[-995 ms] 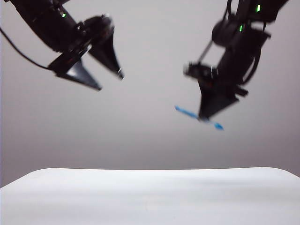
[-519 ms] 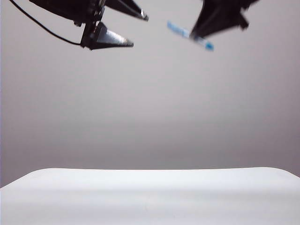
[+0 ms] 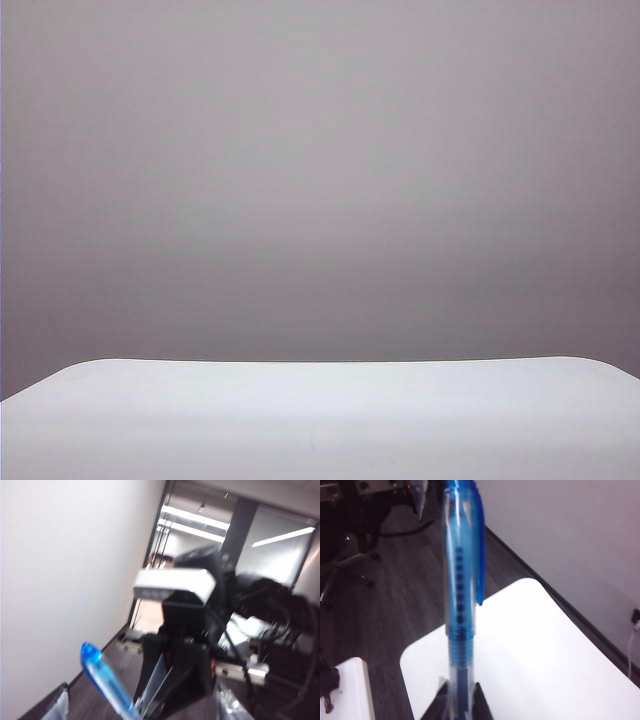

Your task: Pick up the pen and remove the cap.

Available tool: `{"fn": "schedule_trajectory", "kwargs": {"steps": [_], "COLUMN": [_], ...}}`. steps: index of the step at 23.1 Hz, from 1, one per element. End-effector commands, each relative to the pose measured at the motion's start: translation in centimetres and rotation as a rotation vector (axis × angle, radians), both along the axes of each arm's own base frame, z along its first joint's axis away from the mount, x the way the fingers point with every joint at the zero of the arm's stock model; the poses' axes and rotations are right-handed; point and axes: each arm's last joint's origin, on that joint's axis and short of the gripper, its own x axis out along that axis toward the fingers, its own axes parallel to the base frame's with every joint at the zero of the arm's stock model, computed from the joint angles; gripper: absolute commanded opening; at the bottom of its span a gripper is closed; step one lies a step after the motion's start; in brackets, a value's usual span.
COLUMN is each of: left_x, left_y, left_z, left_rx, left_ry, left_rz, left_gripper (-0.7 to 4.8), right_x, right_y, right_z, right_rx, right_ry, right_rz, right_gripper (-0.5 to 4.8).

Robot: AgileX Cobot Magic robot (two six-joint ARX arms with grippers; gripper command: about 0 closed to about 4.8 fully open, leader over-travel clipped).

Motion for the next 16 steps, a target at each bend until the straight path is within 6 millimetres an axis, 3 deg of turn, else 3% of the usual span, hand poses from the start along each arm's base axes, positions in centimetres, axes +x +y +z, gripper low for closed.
{"fn": "schedule_trajectory", "kwargs": {"steps": [1, 8, 16], "left_x": [-0.1, -0.1, -0.7], "left_y": [-0.2, -0.9, -1.9], "left_z": [0.1, -0.2, -0.1], "left_rx": [-0.021, -0.013, -0.03], "left_ry": [0.046, 0.07, 0.053], "left_rz": [-0.004, -0.02, -0.038], "left_gripper": [3.76, 3.76, 3.72], "right_x": [-0.1, -0.2, -0.6], "right_y": [0.1, 0.3, 2.3], "right_z": [0.7, 1.3, 1.2], "right_rx": [0.05, 0.128, 0.132], "right_ry": [-0.016, -0.017, -0.031], "right_rz": [0.015, 0.104, 0.173], "right_gripper": [-0.01, -0.01, -0.01]}}
